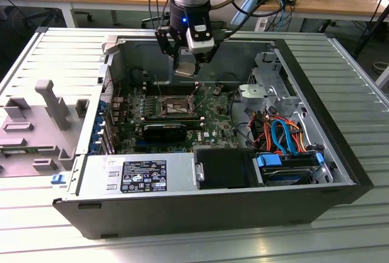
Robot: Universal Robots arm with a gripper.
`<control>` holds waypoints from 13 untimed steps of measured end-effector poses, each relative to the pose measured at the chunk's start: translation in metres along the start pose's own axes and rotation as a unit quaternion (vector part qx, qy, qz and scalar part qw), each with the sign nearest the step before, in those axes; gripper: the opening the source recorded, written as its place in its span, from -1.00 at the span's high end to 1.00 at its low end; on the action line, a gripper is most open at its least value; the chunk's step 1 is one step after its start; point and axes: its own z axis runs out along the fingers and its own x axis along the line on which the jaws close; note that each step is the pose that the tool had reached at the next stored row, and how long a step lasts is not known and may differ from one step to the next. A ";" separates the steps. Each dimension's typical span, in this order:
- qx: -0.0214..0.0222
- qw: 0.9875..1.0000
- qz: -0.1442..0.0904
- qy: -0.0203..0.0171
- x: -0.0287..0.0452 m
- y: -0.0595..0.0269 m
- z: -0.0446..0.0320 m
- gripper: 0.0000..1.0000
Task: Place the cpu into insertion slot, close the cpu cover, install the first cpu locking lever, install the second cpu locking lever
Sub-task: 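Place the cpu into insertion slot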
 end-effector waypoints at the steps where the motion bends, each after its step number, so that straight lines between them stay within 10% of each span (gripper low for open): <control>1: 0.000 1.000 0.001 0.000 0.0000 0.0000 0.0000 -0.08; 13: 0.000 1.000 0.006 -0.001 0.0000 0.0000 0.0000 -0.08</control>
